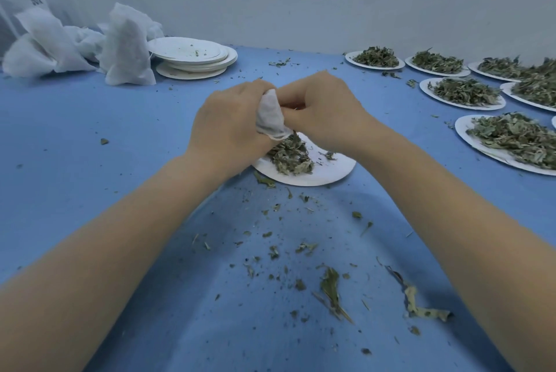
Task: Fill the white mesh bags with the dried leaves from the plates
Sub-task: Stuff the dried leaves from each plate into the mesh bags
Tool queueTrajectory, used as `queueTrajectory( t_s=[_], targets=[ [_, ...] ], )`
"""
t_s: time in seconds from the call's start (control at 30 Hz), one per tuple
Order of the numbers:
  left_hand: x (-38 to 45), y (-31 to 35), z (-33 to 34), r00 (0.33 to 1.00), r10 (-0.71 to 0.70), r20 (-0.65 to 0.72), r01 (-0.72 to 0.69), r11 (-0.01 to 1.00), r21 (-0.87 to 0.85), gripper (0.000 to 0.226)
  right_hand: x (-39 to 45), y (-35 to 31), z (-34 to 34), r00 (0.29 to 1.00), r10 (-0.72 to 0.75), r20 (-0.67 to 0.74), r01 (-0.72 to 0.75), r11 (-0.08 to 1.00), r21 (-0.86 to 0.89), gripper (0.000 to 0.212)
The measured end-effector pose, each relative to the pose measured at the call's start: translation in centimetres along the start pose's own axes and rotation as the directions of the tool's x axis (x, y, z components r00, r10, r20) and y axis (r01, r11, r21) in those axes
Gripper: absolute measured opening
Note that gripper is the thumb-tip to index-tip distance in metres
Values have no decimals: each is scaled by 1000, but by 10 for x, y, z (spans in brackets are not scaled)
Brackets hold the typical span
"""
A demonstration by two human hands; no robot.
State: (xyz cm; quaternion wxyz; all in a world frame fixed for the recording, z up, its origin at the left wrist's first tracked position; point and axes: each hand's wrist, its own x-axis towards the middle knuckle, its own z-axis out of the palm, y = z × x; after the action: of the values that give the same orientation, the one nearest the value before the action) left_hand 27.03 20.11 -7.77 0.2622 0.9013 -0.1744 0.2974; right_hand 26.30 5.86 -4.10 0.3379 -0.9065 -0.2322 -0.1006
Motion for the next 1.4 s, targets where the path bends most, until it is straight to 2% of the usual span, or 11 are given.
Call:
queueTrajectory(
  t_s=[0.07,0.17,0.27,0.37,0.43,0.57,0.77,1.03,1.27,1.33,1.4],
  targets=[
    [1,-1,-1,1000,-15,19,15,1000,9,41,-1,3,-5,996,7,92,-21,989,147,18],
    [3,-5,-4,998,-54,44,52,998,37,49,0,15,-7,998,59,5,-56,909,412,18],
    [4,-10,-6,998,-44,51,39,996,84,53,4,26,1,981,160,-108,-140,975,174,17],
    [5,-14,-8,997,-73,26,71,995,65,56,4,33,12,974,216,63,-197,955,-220,33],
    [5,-17,-8,996,-89,12,89,996,30,56,2,33,19,957,239,165,-177,930,-321,46],
    [4,-22,-4,990,-138,30,139,990,-39,64,-1,28,18,974,168,150,-83,886,-457,44],
    [3,-26,-2,984,-167,63,170,984,-50,64,3,29,-2,988,139,69,-105,926,-363,19],
    [3,-24,-3,988,-125,87,119,990,76,50,4,24,-28,998,8,-67,-23,972,-233,19],
    [1,-9,1,993,-64,95,58,996,62,45,5,6,-5,990,-135,-41,105,895,-433,15],
    [1,-6,2,991,-76,108,71,996,49,48,4,5,-3,990,-107,-88,69,933,-353,14],
    [1,-6,1,988,-108,113,105,994,33,52,2,4,-6,997,-23,-72,13,992,-129,19]
  ],
)
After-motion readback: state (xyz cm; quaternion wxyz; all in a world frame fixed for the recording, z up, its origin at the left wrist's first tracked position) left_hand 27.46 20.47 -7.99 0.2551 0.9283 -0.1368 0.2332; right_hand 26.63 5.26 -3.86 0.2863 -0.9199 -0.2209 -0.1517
